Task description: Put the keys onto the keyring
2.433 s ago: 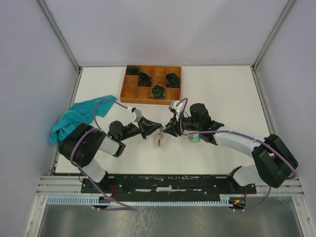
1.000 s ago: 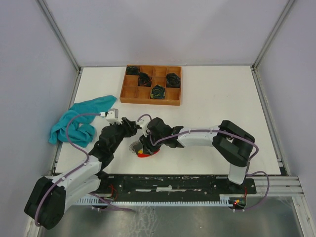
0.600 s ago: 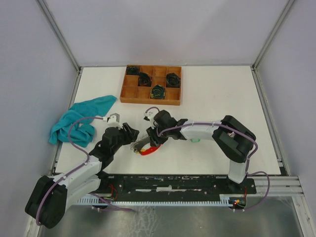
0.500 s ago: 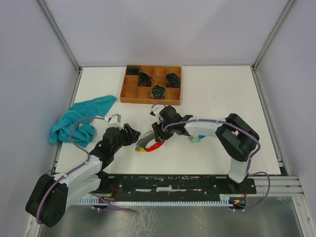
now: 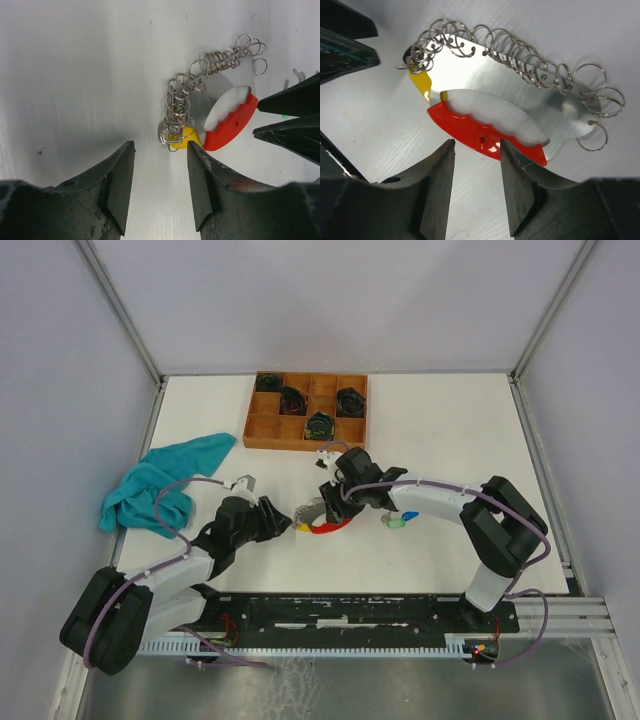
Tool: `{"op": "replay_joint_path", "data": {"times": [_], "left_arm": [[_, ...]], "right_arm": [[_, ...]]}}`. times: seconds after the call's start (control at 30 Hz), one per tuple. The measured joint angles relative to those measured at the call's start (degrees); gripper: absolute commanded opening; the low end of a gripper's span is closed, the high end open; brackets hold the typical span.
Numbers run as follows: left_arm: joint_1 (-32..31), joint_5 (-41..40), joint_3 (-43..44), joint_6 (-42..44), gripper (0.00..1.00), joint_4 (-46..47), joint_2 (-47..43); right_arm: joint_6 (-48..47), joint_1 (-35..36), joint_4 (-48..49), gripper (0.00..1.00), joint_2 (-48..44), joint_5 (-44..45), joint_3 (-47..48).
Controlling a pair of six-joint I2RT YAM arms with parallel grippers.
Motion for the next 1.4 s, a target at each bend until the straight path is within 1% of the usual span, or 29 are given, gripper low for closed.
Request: {"op": "replay_joint_path", "data": {"times": [0.2,0.3,0.4,0.43,0.47,0.53,0.6,0.67,0.77,0.93,1.03,1.13,1.23,1.4], "left_arm": [[0.0,3.9,2.5,0.1,0.42,3.1,8.2],[0.0,6.2,4.3,0.3,0.39,3.9,11.6],[-0.1,7.8,4.6,0.6,0.35,4.5,13.2],[-0.1,8.4,4.6,0.6,0.32,4.9,13.7],[-0.3,9.1,4.8,0.6,0.32,5.4,14.5],[-0.5,9.7,4.9,0.5,0.27,5.6,14.8],[-1.0,10.6,4.9,0.5,0.22,5.7,15.4],[-2.1,11.3,4.9,0.5,0.20,5.8,15.5],[-5.3,11.4,5.2,0.4,0.21,6.6,15.6],[-11.1,11.7,8.3,0.4,0.32,8.4,18.4],[-12.6,12.0,9.4,0.0,0.37,9.9,19.0],[-12.7,11.4,9.4,0.0,0.39,9.5,17.6],[-12.1,9.9,8.9,0.0,0.40,8.1,13.7],[-7.3,7.2,5.2,-0.9,0.42,7.1,6.6]], "right_arm": [[1.1,1.8,2.1,0.49,-1.0,-0.3,-0.1],[1.4,2.1,3.2,0.49,-1.0,-0.5,-0.5],[1.9,2.1,3.8,0.49,-1.0,-0.7,-0.7],[2.1,2.1,4.0,0.49,-1.0,-0.7,-0.8],[2.2,2.1,4.2,0.49,-1.0,-0.7,-0.8],[2.2,2.1,4.4,0.48,-1.0,-0.7,-0.8],[2.2,2.1,4.5,0.48,-1.0,-0.7,-0.8],[2.2,2.1,4.5,0.48,-1.0,-0.7,-0.8],[2.2,2.1,4.5,0.48,-1.0,-0.7,-0.8],[2.2,2.1,4.4,0.48,-1.0,-0.6,-0.8],[2.2,2.1,4.3,0.48,-1.0,-0.6,-0.8],[2.9,2.1,4.0,0.48,-1.1,-0.6,-0.8],[4.6,2.2,3.7,0.48,-1.1,-0.6,-0.9],[9.1,3.0,3.1,0.48,-1.0,-0.6,-0.8]]}}
